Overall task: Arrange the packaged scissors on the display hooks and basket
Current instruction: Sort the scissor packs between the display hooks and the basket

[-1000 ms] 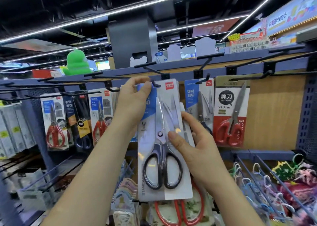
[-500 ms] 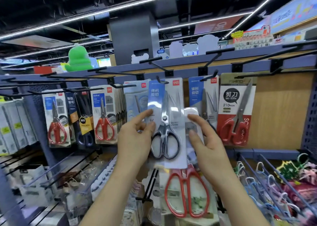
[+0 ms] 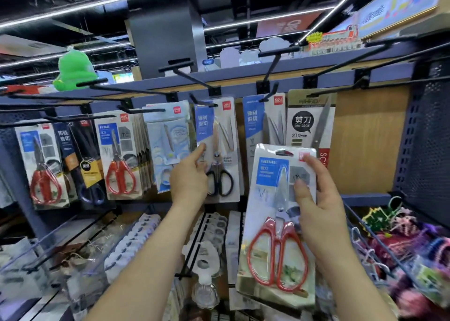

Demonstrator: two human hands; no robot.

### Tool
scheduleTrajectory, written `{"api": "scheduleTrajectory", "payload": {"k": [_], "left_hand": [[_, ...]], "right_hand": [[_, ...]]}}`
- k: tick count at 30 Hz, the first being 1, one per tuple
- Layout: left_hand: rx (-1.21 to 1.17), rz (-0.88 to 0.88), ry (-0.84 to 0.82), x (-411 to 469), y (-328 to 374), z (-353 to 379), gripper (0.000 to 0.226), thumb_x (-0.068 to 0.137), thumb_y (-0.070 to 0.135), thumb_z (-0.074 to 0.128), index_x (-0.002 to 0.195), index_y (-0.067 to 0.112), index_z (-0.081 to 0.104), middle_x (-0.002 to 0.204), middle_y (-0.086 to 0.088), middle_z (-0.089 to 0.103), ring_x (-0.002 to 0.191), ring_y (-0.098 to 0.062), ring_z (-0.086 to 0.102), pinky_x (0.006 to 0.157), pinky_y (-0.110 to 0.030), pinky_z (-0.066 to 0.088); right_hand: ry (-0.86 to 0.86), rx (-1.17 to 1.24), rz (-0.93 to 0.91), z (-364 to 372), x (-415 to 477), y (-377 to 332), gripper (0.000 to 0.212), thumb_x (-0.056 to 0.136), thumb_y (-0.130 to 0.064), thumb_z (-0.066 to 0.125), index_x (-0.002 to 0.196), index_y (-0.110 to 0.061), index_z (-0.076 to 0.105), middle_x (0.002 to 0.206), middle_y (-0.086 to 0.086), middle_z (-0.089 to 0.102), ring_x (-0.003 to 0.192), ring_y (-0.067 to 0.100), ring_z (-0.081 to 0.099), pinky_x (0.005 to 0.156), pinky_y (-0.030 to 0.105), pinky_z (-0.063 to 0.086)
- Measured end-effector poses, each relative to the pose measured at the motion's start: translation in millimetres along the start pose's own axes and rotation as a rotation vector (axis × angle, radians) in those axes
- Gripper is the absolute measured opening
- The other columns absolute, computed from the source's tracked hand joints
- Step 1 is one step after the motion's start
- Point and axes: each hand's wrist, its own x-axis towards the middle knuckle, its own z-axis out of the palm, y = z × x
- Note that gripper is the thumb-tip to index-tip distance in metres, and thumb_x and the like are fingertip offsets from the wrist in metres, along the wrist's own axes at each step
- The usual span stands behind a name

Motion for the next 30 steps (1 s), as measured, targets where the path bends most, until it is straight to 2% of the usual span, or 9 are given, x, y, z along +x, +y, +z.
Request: {"api": "scheduleTrajectory", "payload": {"k": [2,6,8,11,14,17,22,26,30], "left_hand": [[0.082,0.04,-0.032,-9.2,-0.4,-6.0,0.047,0.102,0.019,0.047,0.145,0.039,0.042,0.106,-0.014,0.07,0.078,-0.025,0.062,0.063,-0.034,0.045],[-0.052,0.183,-0.019,-55.1,11.3,-22.8,0.032,0.1,0.025,0.051,0.129,0.034,0.058,0.11,0.008,0.064,0.094,-0.013,0.062,0.077,-0.021,0.046],[-0.284,0.111,-0.223,-88.6,24.5,-26.5,0.023,0.092,0.032,0.063,0.113,0.041,0.059,0.096,0.01,0.065,0.086,-0.004,0.062,0.071,-0.013,0.047],[-0.49,-0.033,-0.456,-123.6,33.7,-23.0,0.033,0.083,0.036,0.076,0.109,0.043,0.057,0.095,0.016,0.069,0.085,-0.003,0.066,0.073,-0.024,0.056],[-0.578,-0.096,-0.311,-129.0,34.7,-22.2,0.026,0.084,0.03,0.076,0.104,0.034,0.06,0.094,0.008,0.072,0.084,-0.009,0.069,0.074,-0.031,0.058],[-0.679,-0.193,-0.215,-127.4,35.1,-22.8,0.023,0.087,0.026,0.071,0.107,0.024,0.06,0.093,0.003,0.075,0.087,-0.015,0.071,0.082,-0.04,0.058],[-0.902,-0.335,-0.093,-125.0,38.6,-19.7,0.019,0.094,0.019,0.06,0.112,0.011,0.061,0.089,-0.006,0.076,0.083,-0.025,0.072,0.078,-0.045,0.058],[-1.029,-0.429,-0.102,-122.2,36.6,-18.1,0.019,0.098,0.017,0.054,0.109,0.007,0.066,0.093,-0.012,0.076,0.081,-0.023,0.072,0.076,-0.041,0.059],[-1.07,-0.416,-0.15,-121.4,34.8,-20.6,0.019,0.099,0.015,0.051,0.103,0.012,0.069,0.088,-0.01,0.076,0.074,-0.02,0.072,0.065,-0.035,0.061]], "right_hand": [[0.016,0.012,0.003,0.5,-0.4,0.2,0.041,0.102,-0.018,0.051,0.128,-0.05,0.052,0.137,-0.008,0.058,0.124,0.015,0.058,0.102,0.05,0.05],[0.029,0.04,0.002,2.9,-0.6,-1.6,0.043,0.101,-0.019,0.052,0.136,-0.045,0.048,0.137,-0.005,0.058,0.123,0.017,0.06,0.098,0.052,0.052],[0.032,0.058,-0.003,7.1,-1.2,-3.1,0.045,0.101,-0.018,0.053,0.138,-0.043,0.046,0.138,-0.006,0.058,0.122,0.013,0.06,0.098,0.048,0.053],[0.043,0.079,-0.044,15.2,-3.8,-6.0,0.049,0.1,-0.018,0.055,0.142,-0.041,0.042,0.14,-0.009,0.055,0.125,0.009,0.057,0.102,0.044,0.051],[0.052,0.178,0.022,21.1,-6.4,-8.5,0.047,0.101,-0.025,0.053,0.14,-0.049,0.041,0.136,-0.018,0.056,0.121,0.003,0.058,0.103,0.039,0.051],[-0.003,0.278,0.098,19.2,-9.6,-9.2,0.042,0.1,-0.036,0.051,0.132,-0.062,0.044,0.142,-0.023,0.052,0.131,0.008,0.052,0.111,0.047,0.042],[-0.307,0.165,0.208,4.9,-29.6,0.6,0.046,0.09,-0.047,0.057,0.129,-0.069,0.043,0.135,-0.004,0.062,0.127,0.025,0.057,0.109,0.059,0.038],[-0.412,0.145,0.213,-5.9,-36.6,-6.0,0.048,0.097,-0.028,0.057,0.129,-0.062,0.048,0.123,0.001,0.07,0.116,0.026,0.065,0.107,0.057,0.042],[-0.399,0.096,0.156,-8.1,-42.3,-9.1,0.058,0.094,-0.002,0.058,0.123,-0.053,0.057,0.11,0.003,0.074,0.1,0.041,0.067,0.091,0.058,0.053]]}}
